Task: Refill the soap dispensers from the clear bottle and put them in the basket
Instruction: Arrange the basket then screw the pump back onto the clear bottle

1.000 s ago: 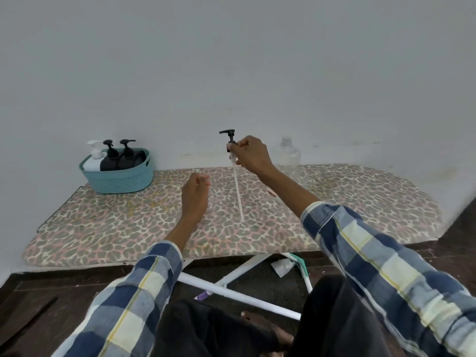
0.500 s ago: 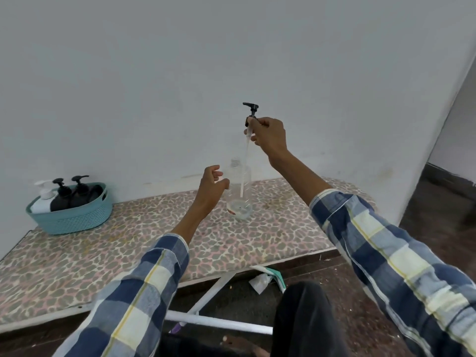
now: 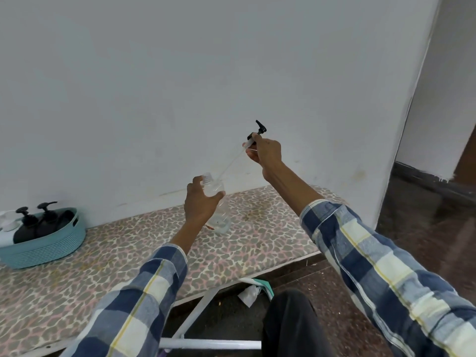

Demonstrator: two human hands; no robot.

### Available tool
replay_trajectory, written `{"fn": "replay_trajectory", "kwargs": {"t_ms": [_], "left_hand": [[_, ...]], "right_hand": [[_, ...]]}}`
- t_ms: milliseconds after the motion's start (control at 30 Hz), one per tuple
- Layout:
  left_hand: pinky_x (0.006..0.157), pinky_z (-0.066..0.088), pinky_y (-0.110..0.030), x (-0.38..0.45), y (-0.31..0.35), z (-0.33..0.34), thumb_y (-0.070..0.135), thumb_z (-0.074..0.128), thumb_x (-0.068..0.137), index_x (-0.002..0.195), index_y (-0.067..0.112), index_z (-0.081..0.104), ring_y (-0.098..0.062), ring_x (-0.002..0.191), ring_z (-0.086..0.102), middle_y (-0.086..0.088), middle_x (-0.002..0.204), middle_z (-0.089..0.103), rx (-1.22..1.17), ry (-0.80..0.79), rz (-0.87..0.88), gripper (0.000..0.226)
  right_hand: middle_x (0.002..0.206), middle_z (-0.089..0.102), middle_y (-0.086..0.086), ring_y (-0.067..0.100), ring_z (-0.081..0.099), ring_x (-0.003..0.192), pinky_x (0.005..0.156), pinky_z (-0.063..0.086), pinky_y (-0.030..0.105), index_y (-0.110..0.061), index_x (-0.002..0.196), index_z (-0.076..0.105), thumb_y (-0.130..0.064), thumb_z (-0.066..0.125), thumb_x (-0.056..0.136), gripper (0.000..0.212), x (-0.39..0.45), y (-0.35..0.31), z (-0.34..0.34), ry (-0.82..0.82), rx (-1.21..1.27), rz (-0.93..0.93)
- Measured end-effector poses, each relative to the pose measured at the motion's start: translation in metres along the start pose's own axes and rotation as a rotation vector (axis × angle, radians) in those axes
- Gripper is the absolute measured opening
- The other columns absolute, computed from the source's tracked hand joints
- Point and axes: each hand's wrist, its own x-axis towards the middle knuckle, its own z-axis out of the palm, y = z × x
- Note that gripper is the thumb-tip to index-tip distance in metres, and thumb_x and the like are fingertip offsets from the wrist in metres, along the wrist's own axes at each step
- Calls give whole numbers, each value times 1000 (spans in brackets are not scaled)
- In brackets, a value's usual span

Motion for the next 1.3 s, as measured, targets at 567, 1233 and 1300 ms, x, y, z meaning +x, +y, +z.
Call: {"fn": "replay_trajectory", "kwargs": {"t_ms": [567, 1233, 1300], "left_hand": [[93, 49, -38, -19, -72, -121, 42, 85, 80, 144, 25, 47, -32, 118, 64, -9, 135, 57, 73, 16, -18, 76], [91, 53, -41, -27, -72, -126, 43, 74, 71, 136, 27, 40, -29, 110, 60, -2, 128, 42, -6, -130, 11, 74], [88, 50, -38, -28, -71, -124, 41, 75, 74, 136, 26, 39, -29, 110, 59, -2, 128, 42, 7, -134, 23, 73]], "right_hand": [[112, 77, 26, 28, 75, 86, 89, 65, 34, 8, 100, 76, -21, 67, 103, 30, -53, 17, 104, -268, 62, 7], [100, 79, 10, 13, 75, 69, 86, 66, 37, -5, 119, 65, -30, 71, 97, 33, -58, -9, 103, -116, -19, -222], [96, 79, 8, 13, 75, 70, 87, 65, 39, -6, 118, 65, -29, 72, 97, 32, -61, -10, 102, -132, -38, -253]]}}
